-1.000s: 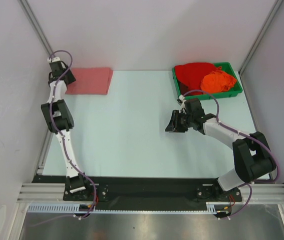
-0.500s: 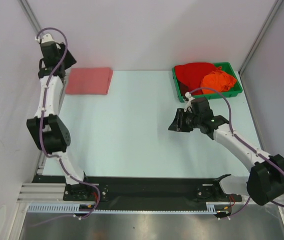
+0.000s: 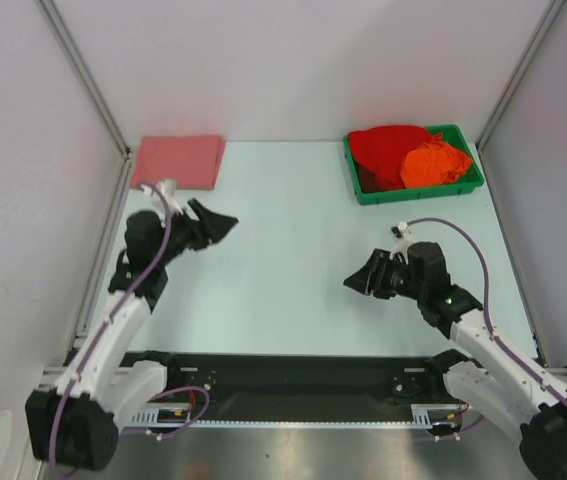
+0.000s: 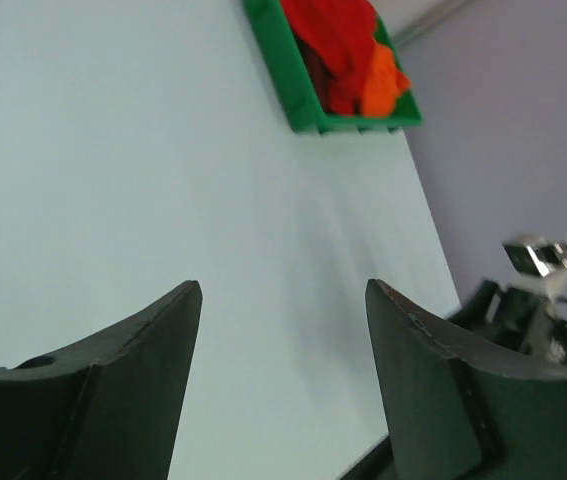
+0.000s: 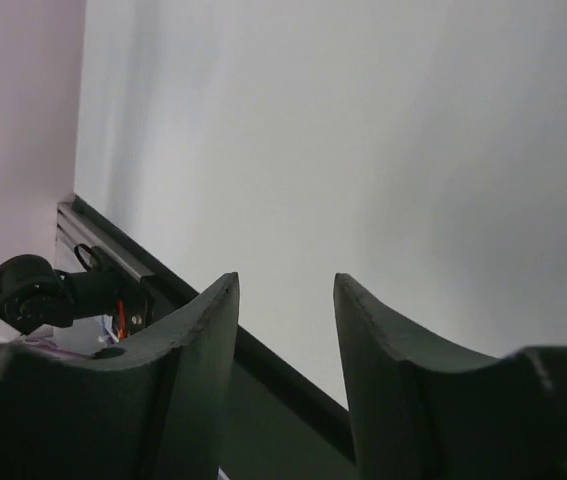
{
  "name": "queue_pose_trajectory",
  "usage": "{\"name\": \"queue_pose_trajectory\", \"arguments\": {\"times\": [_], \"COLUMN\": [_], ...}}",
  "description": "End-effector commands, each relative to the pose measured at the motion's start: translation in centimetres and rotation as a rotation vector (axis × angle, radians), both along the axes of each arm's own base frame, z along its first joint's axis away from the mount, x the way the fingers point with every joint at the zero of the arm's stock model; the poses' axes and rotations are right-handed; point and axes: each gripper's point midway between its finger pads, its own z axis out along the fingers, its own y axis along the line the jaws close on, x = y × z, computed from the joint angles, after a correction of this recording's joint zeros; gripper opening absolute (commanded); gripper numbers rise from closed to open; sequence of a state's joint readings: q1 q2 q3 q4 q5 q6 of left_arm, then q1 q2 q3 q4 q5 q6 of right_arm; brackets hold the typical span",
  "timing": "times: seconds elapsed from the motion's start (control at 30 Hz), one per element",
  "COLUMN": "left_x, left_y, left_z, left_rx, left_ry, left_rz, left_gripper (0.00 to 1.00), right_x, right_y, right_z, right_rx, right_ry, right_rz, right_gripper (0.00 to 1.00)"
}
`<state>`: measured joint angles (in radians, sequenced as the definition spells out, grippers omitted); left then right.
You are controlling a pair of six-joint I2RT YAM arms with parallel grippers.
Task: Fold and stack the t-shirts
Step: Neatly place the folded tshirt to the corner
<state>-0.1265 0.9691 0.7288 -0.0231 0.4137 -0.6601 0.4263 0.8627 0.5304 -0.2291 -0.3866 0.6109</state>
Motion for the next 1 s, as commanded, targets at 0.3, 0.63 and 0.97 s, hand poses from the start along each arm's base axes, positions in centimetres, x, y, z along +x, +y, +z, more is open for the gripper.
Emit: {"name": "queue_pose_trajectory", "arguments": {"times": [0.3, 0.63, 0.97], "left_x": [-12.0, -14.1, -14.6], "left_y": [-2.3, -3.7, -4.1], "left_z": [-6.1, -10.0, -11.5], "left_rx": [-0.272, -0.375, -0.315], "left_ry": [-0.192, -0.189, -0.166], "left_rz": [-0.131, -0.241, -0.266], "left_gripper": [0.86, 0.87, 0.89], "right_x": [-1.0, -1.6, -1.8], "right_y": [-2.8, -5.5, -5.3], "right_z": [-5.3, -7.8, -8.2], "right_rx": [0.384, 0.267, 0.243], "right_ry": [-0.103, -0.080, -0.075], "right_rz": [-0.309, -0.431, -0.413], "right_gripper": [0.82, 1.00, 1.00]}}
